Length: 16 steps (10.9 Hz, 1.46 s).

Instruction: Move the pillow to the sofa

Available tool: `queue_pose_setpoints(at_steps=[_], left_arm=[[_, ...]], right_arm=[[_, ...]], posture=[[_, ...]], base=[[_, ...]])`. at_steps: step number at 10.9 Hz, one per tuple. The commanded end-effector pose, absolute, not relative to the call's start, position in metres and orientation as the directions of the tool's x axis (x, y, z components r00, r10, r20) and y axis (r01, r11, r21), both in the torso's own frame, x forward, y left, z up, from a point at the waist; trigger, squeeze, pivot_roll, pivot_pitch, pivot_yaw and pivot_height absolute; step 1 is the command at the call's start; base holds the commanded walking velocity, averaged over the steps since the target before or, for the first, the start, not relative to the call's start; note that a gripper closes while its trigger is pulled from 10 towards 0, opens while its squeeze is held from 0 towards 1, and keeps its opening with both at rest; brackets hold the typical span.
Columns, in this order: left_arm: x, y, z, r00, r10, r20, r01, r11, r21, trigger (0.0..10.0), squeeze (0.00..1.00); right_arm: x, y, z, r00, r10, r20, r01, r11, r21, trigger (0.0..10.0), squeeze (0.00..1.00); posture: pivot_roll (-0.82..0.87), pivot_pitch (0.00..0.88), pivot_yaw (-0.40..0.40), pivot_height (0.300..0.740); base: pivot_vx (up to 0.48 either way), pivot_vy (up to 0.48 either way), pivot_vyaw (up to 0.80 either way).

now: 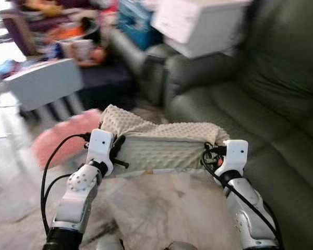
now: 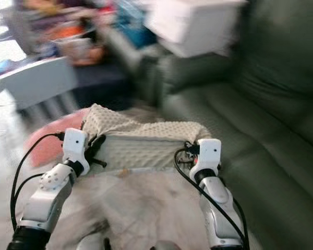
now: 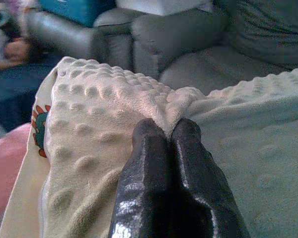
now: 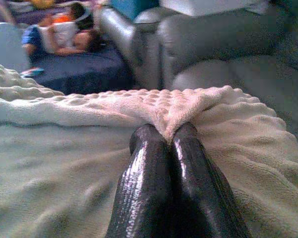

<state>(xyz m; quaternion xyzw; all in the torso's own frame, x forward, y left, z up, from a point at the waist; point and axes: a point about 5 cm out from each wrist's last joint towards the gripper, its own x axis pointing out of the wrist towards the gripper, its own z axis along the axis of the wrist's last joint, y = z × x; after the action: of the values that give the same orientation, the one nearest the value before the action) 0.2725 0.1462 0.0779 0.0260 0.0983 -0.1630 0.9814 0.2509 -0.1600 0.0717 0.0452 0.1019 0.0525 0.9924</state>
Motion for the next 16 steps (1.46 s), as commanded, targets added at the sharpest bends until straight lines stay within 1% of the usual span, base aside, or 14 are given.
queue_pose_setpoints(at_steps=[1,3,8,12,16], left_arm=[[0.276,0.157,0.082,0.944,-0.273,-0.183,0.284,0.958,0.033,10.0,0.00],[0.274,0.147,0.082,0.923,-0.349,-0.162,0.355,0.935,0.003,10.0,0.00],[0.271,0.145,0.084,0.905,-0.401,-0.143,0.403,0.915,-0.021,10.0,0.00],[0.270,0.143,0.085,0.895,-0.424,-0.137,0.425,0.905,-0.022,10.0,0.00],[0.269,0.141,0.084,0.892,-0.432,-0.136,0.433,0.901,-0.023,10.0,0.00]], right_arm=[[0.253,-0.172,0.076,0.981,0.054,-0.184,-0.041,0.996,0.076,10.0,0.00],[0.254,-0.172,0.076,0.981,0.055,-0.185,-0.042,0.996,0.074,10.0,0.00],[0.254,-0.170,0.074,0.980,0.051,-0.194,-0.037,0.996,0.076,10.0,0.00],[0.254,-0.169,0.073,0.979,0.057,-0.198,-0.044,0.996,0.073,10.0,0.00],[0.253,-0.169,0.071,0.977,0.057,-0.207,-0.042,0.996,0.075,10.0,0.00]], posture=[[-0.04,0.000,-0.059,0.740],[-0.04,0.000,-0.060,0.740],[-0.04,0.000,-0.053,0.740],[-0.04,0.000,-0.052,0.740],[-0.04,0.002,-0.053,0.740]], base=[[0.000,0.000,-0.80],[0.000,0.000,-0.80],[0.000,0.000,-0.80],[0.260,0.000,-0.80],[0.359,0.000,-0.80]])
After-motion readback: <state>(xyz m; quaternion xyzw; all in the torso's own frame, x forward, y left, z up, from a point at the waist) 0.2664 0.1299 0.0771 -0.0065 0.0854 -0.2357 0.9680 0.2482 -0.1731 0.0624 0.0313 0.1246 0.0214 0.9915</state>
